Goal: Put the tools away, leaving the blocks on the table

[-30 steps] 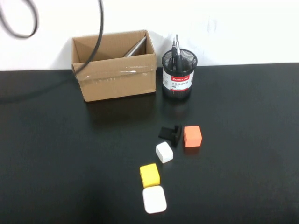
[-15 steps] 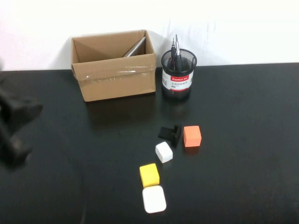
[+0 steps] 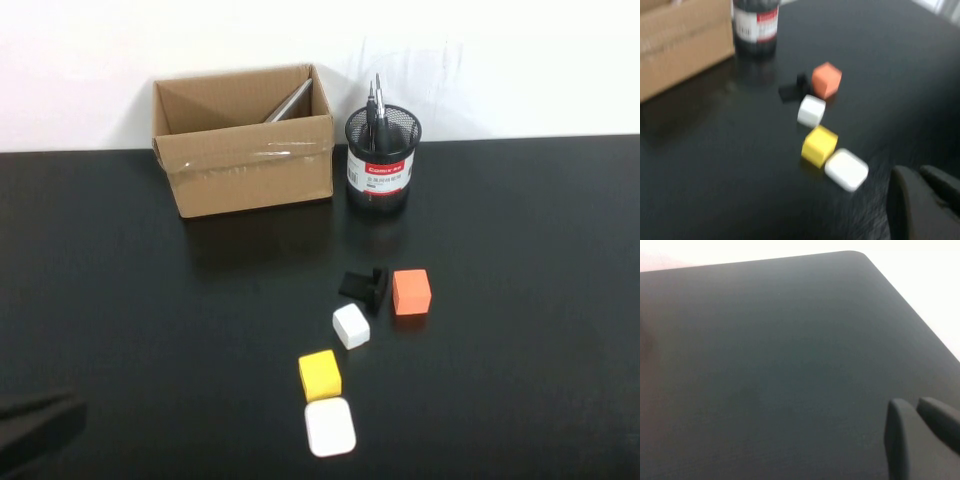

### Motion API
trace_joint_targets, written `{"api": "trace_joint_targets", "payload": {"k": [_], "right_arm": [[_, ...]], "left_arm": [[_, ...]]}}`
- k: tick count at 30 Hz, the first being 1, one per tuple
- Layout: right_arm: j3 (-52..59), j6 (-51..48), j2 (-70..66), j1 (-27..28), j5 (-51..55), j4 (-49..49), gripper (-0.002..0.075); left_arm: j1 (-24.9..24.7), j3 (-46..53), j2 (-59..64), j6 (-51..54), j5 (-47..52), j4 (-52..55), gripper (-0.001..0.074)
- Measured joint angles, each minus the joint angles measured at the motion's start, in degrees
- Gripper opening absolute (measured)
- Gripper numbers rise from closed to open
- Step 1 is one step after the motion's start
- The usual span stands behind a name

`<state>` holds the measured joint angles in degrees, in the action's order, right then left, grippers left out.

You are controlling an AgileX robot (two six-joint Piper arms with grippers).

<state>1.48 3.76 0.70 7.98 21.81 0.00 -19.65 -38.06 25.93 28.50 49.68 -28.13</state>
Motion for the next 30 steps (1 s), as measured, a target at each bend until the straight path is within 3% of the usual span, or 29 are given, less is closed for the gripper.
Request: {"api": "trace_joint_targets", "payload": {"k": [7, 14, 23, 30], "right_arm": [[0.0, 0.0, 0.0, 0.0, 0.0, 0.0, -0.0008], [0.0, 0.0, 0.0, 0.0, 0.0, 0.0, -0.0008], [0.0, 0.0, 0.0, 0.0, 0.0, 0.0, -0.0008], [0.0, 0.0, 0.0, 0.0, 0.0, 0.0, -0.0008]], "left_arm": [[0.0, 0.7, 0.0, -0.3, 4.1, 4.0, 0.0000], [-1.3, 2.0, 0.0, -0.5, 2.2, 5.4, 0.0000], [-1.6, 11.3, -3.8, -0.7, -21.0, 7.8, 0.0000], [0.4, 25.8, -9.5, -10.2, -42.9, 15.4, 0.0000]]}}
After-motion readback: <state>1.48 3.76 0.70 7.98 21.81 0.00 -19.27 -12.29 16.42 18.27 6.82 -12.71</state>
